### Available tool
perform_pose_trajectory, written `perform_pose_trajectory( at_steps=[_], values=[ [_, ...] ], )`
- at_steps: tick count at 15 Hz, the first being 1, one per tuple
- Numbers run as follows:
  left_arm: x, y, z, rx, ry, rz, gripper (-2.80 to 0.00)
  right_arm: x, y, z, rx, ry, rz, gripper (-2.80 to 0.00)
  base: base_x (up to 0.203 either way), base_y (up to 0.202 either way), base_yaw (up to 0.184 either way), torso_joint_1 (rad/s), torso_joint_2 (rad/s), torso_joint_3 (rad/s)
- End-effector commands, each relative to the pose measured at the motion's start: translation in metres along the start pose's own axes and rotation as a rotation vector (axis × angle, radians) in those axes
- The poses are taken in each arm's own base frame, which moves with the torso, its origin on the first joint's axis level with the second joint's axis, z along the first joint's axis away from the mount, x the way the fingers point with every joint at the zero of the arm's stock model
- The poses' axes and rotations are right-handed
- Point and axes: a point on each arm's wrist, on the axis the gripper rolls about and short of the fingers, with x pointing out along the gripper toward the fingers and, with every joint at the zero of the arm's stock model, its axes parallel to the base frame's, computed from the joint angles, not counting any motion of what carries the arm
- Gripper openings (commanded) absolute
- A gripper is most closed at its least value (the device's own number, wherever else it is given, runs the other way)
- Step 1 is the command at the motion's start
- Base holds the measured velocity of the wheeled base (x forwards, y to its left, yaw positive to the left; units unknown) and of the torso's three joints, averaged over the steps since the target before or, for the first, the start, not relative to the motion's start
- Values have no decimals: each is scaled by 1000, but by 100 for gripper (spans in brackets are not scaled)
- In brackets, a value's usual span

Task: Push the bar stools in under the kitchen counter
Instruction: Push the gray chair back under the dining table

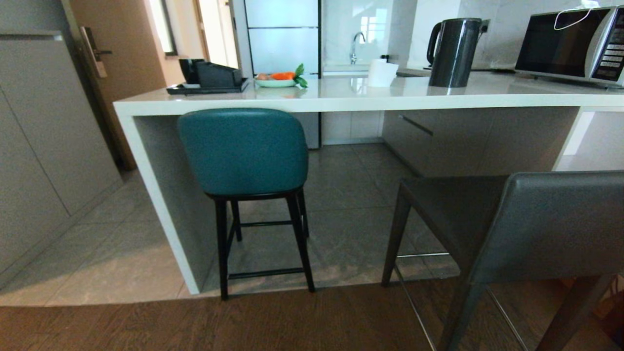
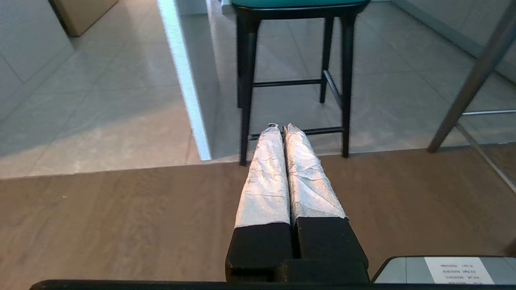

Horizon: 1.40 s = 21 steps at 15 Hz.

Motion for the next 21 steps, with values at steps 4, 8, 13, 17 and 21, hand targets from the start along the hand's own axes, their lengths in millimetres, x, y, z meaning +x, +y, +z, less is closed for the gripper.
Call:
perform_pose_trajectory(
  at_steps=[4,8,13,17,21],
  values=[
    [0,0,0,0,2,0,-280,0,0,-1,-1,6,1,-280,0,-195,1,4,3,0],
    [0,0,0,0,2,0,-280,0,0,-1,-1,6,1,-280,0,-196,2,3,5,2],
    [0,0,0,0,2,0,-280,0,0,-1,-1,6,1,-280,0,-195,2,3,5,6],
    [0,0,0,0,3,0,-280,0,0,-1,-1,6,1,-280,0,-197,2,3,1,4],
    [0,0,0,0,3,0,-280,0,0,-1,-1,6,1,-280,0,-196,2,3,3,3]
  ],
)
